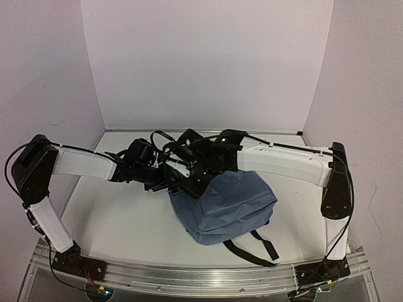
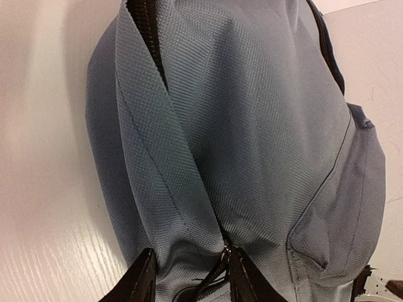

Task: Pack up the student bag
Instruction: Unzip the student bag at the center of the board.

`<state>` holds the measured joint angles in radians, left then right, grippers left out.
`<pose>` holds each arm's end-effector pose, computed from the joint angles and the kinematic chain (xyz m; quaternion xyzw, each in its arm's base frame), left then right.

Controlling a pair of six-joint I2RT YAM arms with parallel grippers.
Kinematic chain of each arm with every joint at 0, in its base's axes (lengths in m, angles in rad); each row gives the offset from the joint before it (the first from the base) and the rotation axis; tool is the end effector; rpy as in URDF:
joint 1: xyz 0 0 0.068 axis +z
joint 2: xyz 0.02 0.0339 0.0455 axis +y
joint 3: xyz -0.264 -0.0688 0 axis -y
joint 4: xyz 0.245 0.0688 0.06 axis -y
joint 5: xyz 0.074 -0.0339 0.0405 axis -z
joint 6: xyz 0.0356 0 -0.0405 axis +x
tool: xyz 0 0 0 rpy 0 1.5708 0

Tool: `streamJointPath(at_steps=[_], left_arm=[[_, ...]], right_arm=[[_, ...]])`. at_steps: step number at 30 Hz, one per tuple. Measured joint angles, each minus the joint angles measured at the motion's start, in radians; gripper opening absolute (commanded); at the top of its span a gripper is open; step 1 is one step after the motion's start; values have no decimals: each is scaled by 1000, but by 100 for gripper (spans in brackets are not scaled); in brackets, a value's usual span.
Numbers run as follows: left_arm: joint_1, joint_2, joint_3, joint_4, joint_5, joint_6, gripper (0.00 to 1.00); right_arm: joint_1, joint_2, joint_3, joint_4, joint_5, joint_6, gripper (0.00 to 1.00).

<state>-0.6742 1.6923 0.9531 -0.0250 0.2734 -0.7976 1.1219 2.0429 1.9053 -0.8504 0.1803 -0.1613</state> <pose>0.2687 -0.2270 0.1799 -0.0028 0.9128 -0.3539 0.2040 0.2015 0.4035 0.2834 -0.5502 0.7797 0.0557 0.2936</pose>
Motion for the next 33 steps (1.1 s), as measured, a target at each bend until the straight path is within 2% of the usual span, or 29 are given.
streamJointPath(at_steps=[4,14,22,27,33], left_arm=[[0,-13,-7,0,-7,-8,39],[0,-36,-13,1,-8,-12,38],[0,-36,-18,1,-8,-12,38],[0,-36,-18,1,-8,-11,36],[3,-36,-18,-1,-13,-9,17]], right_arm=[[-7,33,2,0,63,-9,65],[-10,56,12,4,160,-36,37],[-27,56,19,12,165,-35,1],[-35,50,19,13,159,-31,0],[-62,1,8,12,100,-14,0]])
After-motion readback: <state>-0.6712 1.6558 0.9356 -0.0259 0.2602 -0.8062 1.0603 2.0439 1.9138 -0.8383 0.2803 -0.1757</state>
